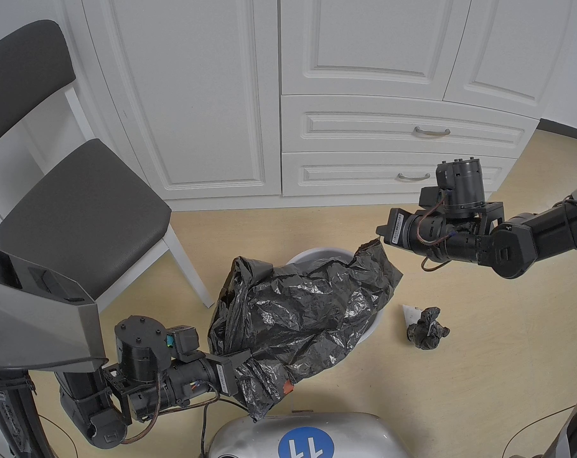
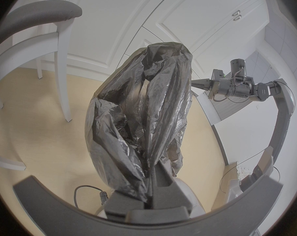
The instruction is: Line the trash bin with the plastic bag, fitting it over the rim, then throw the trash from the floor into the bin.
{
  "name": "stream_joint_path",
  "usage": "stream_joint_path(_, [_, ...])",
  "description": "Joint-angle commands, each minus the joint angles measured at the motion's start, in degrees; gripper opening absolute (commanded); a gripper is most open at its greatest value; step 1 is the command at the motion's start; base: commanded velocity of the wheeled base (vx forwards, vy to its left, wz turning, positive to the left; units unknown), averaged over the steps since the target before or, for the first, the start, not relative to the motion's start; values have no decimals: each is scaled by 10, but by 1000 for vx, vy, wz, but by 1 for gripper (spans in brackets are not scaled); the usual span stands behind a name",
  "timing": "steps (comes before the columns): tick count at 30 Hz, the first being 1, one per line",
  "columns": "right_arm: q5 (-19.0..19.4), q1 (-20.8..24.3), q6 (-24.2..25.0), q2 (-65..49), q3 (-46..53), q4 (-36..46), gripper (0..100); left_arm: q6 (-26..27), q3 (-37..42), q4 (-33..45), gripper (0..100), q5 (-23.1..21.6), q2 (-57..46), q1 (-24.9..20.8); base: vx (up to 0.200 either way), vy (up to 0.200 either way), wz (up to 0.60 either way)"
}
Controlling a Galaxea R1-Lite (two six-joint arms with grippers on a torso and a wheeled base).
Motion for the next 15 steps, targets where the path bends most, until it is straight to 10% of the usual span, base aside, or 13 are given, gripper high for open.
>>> stream_joint_path(1, [21,2,-37,-2,28,-1,0,0,3,0,0,0,-4,-1,0,0,0])
stream_joint_path(15, [-15,45,-37,231,0,-125,0,1,11,-1,0,0,-15,-3,0,0,0])
